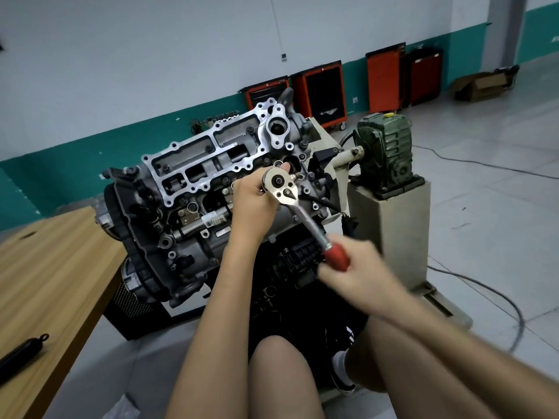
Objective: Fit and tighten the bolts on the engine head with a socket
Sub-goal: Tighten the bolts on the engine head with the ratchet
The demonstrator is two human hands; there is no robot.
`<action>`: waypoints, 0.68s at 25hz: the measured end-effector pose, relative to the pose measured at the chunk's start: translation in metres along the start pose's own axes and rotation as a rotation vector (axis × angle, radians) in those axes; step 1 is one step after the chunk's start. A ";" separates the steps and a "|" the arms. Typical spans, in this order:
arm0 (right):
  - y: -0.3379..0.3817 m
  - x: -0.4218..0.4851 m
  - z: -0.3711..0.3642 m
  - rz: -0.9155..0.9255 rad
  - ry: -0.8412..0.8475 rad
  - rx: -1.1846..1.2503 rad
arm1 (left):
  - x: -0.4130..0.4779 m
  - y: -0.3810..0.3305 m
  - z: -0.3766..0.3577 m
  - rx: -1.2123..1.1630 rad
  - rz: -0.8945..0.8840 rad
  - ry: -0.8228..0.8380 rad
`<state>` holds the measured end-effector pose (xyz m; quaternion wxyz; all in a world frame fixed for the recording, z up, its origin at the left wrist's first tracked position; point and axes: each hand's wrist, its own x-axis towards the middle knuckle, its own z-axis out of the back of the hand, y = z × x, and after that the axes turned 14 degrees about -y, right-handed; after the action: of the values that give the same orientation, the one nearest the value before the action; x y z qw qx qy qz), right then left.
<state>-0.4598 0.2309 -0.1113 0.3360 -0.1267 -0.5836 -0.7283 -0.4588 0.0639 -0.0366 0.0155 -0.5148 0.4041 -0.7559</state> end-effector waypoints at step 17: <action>-0.007 0.053 0.045 0.176 0.130 -0.258 | 0.002 0.002 0.004 -0.008 0.060 0.015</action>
<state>-0.5134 0.2559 -0.0733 0.4165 -0.1721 -0.4488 -0.7717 -0.4573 0.0591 -0.0357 0.0332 -0.4969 0.4225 -0.7573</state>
